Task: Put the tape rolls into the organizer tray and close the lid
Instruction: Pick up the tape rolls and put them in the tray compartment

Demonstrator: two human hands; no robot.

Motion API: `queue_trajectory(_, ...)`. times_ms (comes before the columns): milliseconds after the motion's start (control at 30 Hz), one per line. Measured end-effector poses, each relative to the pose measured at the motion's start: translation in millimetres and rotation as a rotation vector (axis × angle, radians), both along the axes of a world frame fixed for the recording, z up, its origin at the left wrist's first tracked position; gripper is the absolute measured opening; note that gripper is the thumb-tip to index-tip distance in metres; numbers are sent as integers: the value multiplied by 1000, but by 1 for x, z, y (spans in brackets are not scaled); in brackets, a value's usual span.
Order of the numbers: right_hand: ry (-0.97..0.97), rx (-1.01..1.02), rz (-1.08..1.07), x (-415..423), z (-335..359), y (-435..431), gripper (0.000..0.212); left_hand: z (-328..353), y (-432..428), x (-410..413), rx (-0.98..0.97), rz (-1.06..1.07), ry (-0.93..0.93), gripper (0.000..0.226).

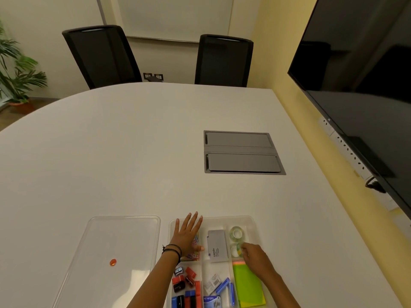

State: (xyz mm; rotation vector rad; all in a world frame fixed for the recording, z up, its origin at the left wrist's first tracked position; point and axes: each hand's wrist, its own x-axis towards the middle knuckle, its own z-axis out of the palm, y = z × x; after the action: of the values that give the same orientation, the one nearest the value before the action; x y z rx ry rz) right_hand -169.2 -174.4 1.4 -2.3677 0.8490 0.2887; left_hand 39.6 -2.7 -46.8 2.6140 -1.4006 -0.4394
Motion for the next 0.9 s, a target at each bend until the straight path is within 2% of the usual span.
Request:
queue_trajectory(67, 8, 11, -4, 1, -1, 5, 25, 1, -1, 0, 10, 3, 3, 137)
queue_trajectory(200, -19, 36, -10, 5, 0, 17, 22, 9, 5, -5, 19, -83, -10, 123)
queue_trajectory(267, -60, 69, -40, 10, 0, 18, 27, 9, 5, -3, -2, -49, -12, 132)
queue_trajectory(400, -155, -33, -278, 20, 4, 13, 22, -2, -3, 5, 10, 19, -52, 140)
queue_trajectory(467, -114, -77, -327, 20, 3, 7, 21, 0, -5, 5, -15, 11, -65, 137)
queue_trajectory(533, -5, -68, -262, 21, 2, 5, 19, -2, -6, 3, -17, 12, -51, 140)
queue_trajectory(600, 91, -56, -197, 24, 6, 6, 6, -2, -6, 1, -15, 20, -37, 142)
queue_trajectory(700, 157, -67, -165, 29, -1, 6, 29, -1, -5, -3, 5, 8, -48, 140)
queue_trajectory(733, 160, -71, -169, 30, -2, 7, 27, 0, -5, -3, 9, 4, -56, 135)
queue_trajectory(800, 160, -87, -173, 34, -3, 9, 6, 1, -5, -3, 12, 12, -81, 120)
queue_trajectory(867, 166, -105, -160, 37, -5, 9, 6, 0, -5, -2, 19, 26, -94, 116)
queue_trajectory(900, 157, -112, -157, 38, -6, 7, 19, 0, -5, -1, 18, 37, -101, 115)
